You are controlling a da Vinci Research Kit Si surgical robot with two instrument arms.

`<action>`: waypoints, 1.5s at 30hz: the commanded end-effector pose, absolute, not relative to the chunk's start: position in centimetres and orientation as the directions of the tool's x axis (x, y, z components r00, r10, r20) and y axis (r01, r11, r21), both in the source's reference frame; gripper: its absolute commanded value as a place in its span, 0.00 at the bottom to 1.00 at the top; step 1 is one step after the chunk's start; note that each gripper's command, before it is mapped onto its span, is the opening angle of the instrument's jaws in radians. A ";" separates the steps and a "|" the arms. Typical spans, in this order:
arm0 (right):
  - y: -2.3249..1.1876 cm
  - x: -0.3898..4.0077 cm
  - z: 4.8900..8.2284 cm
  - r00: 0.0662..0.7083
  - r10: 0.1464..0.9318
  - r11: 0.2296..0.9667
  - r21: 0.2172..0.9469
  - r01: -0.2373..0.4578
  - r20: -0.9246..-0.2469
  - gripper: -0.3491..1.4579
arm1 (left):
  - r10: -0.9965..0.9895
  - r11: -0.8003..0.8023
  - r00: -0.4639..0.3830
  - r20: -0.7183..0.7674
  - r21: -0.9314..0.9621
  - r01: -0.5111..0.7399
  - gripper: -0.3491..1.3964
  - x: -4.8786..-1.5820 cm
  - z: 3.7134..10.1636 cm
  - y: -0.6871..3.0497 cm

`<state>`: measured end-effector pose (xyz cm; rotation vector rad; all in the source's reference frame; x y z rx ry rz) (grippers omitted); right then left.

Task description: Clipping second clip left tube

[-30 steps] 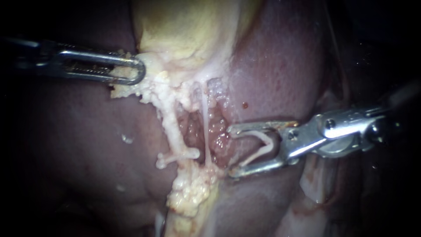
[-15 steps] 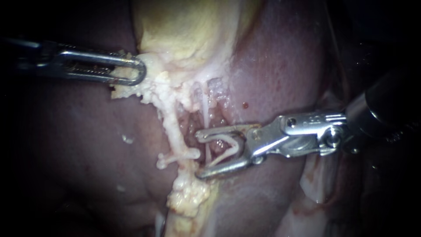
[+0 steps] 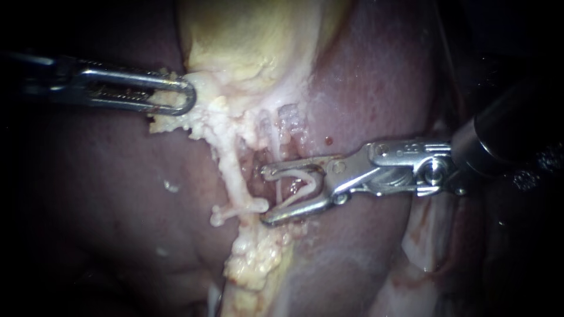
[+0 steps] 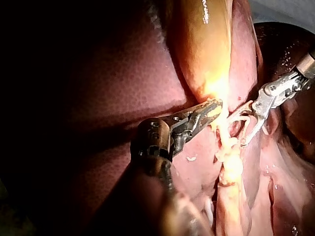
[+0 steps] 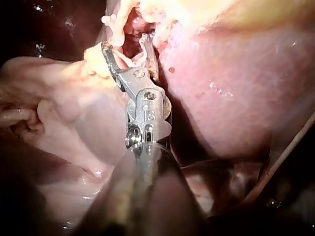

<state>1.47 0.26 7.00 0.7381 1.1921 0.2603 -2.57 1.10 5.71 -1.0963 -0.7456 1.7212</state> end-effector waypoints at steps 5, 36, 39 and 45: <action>0.28 1.52 7.07 0.338 0.547 0.732 0.633 0.252 -0.766 0.45 | 0.924 -0.382 -0.167 -0.343 -0.842 -0.382 0.00 -2.57 5.71 1.10; 0.02 2.31 6.95 0.239 0.576 0.663 0.618 0.424 -0.782 0.44 | 0.924 -0.382 -0.167 -0.343 -0.841 -0.382 0.00 -2.58 5.72 1.10; -0.05 2.27 6.85 0.244 0.582 0.651 0.625 0.431 -0.776 0.43 | 0.924 -0.382 -0.167 -0.343 -0.841 -0.382 0.00 -2.57 5.72 1.10; -0.24 2.11 6.64 0.247 0.577 0.641 0.619 0.454 -0.779 0.41 | 0.924 -0.382 -0.167 -0.344 -0.842 -0.382 0.00 -2.57 5.72 1.10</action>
